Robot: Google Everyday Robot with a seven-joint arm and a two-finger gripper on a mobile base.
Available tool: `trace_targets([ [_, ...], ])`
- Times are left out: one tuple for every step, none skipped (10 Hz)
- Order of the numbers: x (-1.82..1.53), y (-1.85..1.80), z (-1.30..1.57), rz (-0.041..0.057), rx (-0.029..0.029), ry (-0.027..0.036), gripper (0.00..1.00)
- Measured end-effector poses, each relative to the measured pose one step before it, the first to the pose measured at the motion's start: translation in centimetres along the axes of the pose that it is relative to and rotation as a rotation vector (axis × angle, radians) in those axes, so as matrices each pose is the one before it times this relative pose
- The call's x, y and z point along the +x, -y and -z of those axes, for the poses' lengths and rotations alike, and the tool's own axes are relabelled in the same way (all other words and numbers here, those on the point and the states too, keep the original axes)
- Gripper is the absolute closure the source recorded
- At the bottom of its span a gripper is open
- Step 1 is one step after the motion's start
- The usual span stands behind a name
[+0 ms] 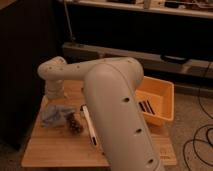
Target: Place towel in tray
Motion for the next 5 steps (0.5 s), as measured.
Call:
trace_targets([
  [-0.102, -0.101, -1.177, 0.00622, 0.00733, -0.01193, 0.20],
  [-0.233, -0.297, -0.802, 0.00396, 0.00088, -0.00694, 0.20],
  [-0.266, -0.438, -1.016, 0.00746, 0.00091, -0.01145, 0.20],
  [-0.270, -0.225, -1.057, 0.00549, -0.00206, -0.01069, 0.20],
  [-0.052, -0.012, -1.086, 0.00182, 0.00018, -0.01797, 0.20],
])
